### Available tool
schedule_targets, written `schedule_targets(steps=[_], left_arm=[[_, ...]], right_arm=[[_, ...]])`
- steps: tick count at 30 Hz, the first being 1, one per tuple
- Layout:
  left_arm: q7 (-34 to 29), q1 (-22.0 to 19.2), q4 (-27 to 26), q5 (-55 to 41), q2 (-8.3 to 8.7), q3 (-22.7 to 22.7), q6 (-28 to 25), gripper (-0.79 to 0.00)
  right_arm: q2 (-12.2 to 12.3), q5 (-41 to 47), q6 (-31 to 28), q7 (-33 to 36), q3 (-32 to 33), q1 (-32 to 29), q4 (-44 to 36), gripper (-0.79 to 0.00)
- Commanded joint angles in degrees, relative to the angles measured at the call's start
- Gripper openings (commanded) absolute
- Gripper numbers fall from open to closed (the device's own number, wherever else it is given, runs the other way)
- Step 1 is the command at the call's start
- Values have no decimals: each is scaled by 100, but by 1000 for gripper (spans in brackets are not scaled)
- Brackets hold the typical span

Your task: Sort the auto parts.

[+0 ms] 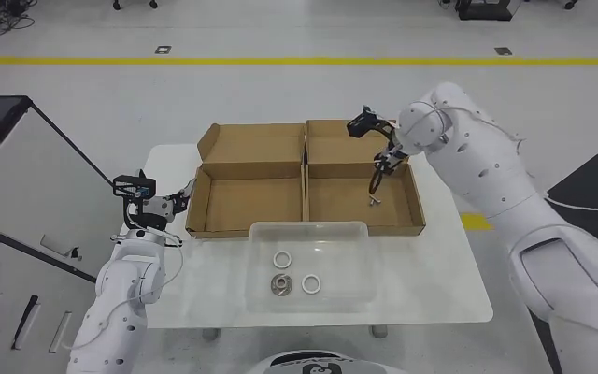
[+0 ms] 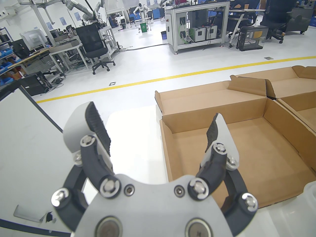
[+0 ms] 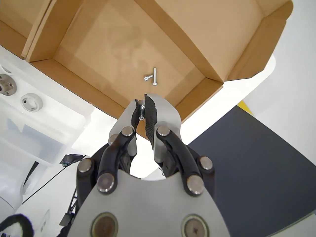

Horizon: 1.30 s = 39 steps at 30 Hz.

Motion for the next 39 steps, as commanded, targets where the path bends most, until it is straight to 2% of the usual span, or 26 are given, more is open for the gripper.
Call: schedule_targets(steps=[1, 13, 18, 23, 25, 33, 39], left_arm=[[0, 0, 0, 0, 0, 0, 0, 0], [0, 0, 0, 0, 0, 0, 0, 0], [0, 0, 0, 0, 0, 0, 0, 0], [0, 0, 0, 0, 0, 0, 0, 0], [0, 0, 0, 0, 0, 0, 0, 0], [0, 0, 0, 0, 0, 0, 0, 0], [0, 0, 0, 0, 0, 0, 0, 0]], right_arm=[[-22, 81, -5, -33, -24, 26, 65, -785], [-27, 159, 23, -118, 16, 31, 79, -785], [-112, -188, 281, -557, -234, -114, 379, -785], [-436, -528, 618, -1055, -768, 28, 1114, -785], [-592, -204, 558, -1209, -860, 70, 1436, -785], [-1207, -13, 562, -1604, -1401, 237, 2612, -785], [-1562, 15, 608, -1840, -1602, 300, 3313, -785]])
